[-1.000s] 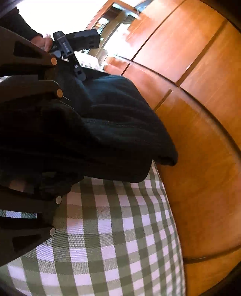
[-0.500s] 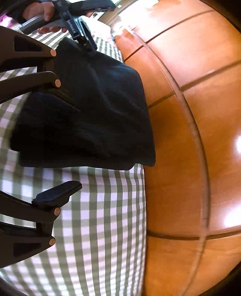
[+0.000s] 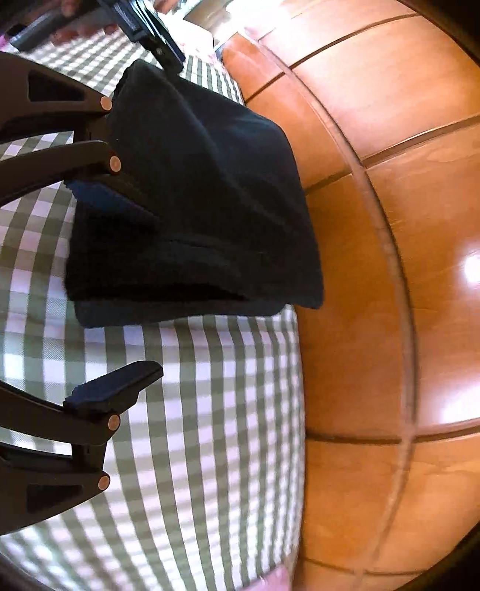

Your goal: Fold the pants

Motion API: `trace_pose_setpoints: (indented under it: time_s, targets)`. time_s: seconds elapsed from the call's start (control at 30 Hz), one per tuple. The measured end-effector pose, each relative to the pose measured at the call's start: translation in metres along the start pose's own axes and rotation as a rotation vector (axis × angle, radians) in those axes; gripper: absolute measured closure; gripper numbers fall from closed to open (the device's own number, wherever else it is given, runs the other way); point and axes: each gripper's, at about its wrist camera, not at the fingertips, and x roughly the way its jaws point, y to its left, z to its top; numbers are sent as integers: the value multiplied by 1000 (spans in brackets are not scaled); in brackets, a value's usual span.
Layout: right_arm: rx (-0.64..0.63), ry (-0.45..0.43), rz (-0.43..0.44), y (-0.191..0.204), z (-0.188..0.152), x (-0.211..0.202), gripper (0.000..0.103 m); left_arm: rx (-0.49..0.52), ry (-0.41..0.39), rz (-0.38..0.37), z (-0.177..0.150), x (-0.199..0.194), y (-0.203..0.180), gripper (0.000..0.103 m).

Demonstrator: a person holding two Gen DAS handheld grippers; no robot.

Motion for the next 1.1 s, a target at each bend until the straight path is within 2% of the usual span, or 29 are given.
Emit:
trace_pose_setpoints:
  time_s: [0.07, 0.2, 0.43, 0.63, 0.9, 1.0, 1.1]
  targets:
    - [-8, -37, -49, 6, -3, -15, 28, -8, -11, 2, -5, -14, 0, 42]
    - [-24, -97, -79, 23, -14, -48, 27, -12, -39, 21, -20, -44, -3, 42]
    - [-89, -117, -121, 72, -53, -87, 26, -12, -57, 19, -58, -85, -13, 42]
    - [-53, -121, -157, 94, -86, -103, 26, -15, -45, 9, -88, -107, -17, 41]
    - [-33, -165, -202, 100, -103, -124, 26, -34, -79, 14, -97, -128, -20, 25]
    - [-59, -190, -228, 105, -106, -133, 26, -41, -87, 10, -99, -135, -22, 24]
    - [-75, -206, -238, 108, -108, -138, 25, -36, -91, 38, -100, -139, -26, 21]
